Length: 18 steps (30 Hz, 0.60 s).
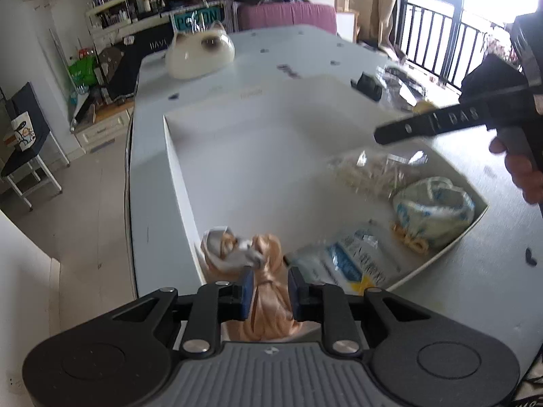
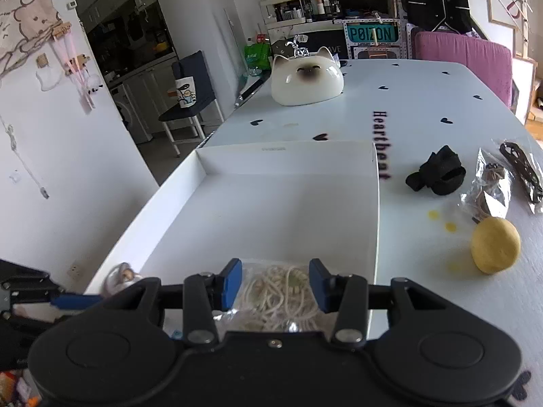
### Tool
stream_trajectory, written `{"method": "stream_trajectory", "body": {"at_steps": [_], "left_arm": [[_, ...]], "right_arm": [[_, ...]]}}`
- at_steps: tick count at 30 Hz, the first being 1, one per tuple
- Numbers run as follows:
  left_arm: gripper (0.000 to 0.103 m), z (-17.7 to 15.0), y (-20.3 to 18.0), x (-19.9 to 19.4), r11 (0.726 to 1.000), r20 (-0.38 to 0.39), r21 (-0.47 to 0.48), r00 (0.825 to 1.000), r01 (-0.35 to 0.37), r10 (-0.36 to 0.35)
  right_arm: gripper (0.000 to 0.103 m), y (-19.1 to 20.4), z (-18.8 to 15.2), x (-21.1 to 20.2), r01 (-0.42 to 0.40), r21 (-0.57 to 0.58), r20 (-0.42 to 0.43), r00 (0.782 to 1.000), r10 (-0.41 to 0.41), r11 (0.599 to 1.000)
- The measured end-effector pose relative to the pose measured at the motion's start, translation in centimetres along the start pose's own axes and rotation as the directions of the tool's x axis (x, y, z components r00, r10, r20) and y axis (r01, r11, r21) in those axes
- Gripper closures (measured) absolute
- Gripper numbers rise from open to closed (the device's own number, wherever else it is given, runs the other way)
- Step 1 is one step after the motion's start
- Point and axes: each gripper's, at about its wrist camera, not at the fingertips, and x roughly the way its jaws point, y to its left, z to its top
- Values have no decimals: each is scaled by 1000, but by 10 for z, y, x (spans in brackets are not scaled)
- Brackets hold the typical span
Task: Organize soft objects
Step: 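Lower the tan knotted bag into the tray with left tool while right tool presses the cord bag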
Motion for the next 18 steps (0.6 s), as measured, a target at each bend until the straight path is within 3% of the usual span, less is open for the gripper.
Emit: {"method": "stream_trajectory", "body": {"at_steps": [7,10,18], "left_arm": [[79,10,-8,-10,1000,53,-3,998,25,-25],[79,10,-11,-10,999,60,-5,998,33,-32],[79,15,-13,-11,999,72,-24,996,45,-43]], "right_arm": [[58,7,-11,10,15,-26,-122,992,-18,1000],[58,12,-17,23,69,-67,-109,991,-76,995],[58,13,-13,28,97,-76,-81,991,-103,992]]}}
